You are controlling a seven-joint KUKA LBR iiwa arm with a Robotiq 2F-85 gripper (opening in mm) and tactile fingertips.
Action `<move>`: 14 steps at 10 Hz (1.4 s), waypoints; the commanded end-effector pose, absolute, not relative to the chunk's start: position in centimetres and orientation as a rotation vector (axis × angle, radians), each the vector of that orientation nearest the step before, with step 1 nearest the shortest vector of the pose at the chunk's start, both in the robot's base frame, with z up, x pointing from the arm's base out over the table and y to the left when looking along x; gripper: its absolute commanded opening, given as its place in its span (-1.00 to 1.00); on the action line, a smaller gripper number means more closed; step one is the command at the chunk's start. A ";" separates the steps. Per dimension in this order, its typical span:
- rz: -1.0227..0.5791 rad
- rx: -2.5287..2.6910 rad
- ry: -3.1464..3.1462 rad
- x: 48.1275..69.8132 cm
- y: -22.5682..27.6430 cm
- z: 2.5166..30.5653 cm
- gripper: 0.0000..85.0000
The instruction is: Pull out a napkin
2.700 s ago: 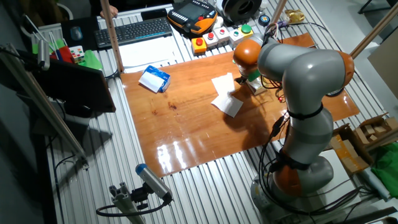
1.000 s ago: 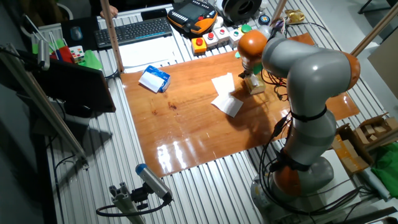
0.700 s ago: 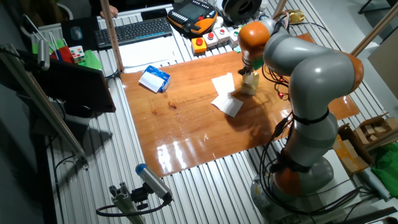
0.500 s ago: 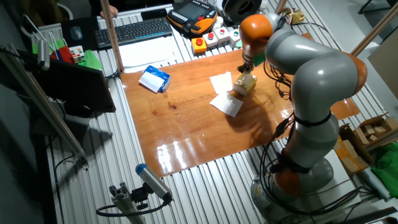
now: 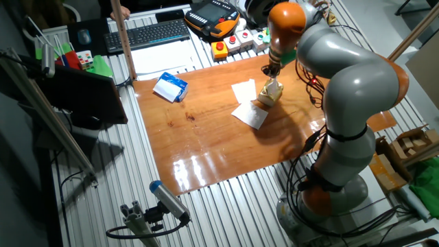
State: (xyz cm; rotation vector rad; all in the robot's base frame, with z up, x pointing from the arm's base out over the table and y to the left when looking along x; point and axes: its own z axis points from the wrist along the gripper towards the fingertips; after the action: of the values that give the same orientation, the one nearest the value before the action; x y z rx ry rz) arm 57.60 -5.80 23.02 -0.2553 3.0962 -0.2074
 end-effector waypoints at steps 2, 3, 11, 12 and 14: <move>-0.164 -0.143 3.123 57.0 -4.2 24.0 -0.98; -0.149 -0.085 3.133 56.7 -3.2 24.2 -0.98; -0.156 0.138 3.145 55.5 0.0 21.5 0.33; -0.144 0.148 3.145 55.5 0.3 20.8 0.33; -0.139 0.148 3.144 55.8 0.6 20.0 0.23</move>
State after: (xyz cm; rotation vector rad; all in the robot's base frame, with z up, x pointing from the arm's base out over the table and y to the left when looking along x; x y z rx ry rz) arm 55.83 0.57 19.95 0.1427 3.1449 -0.1385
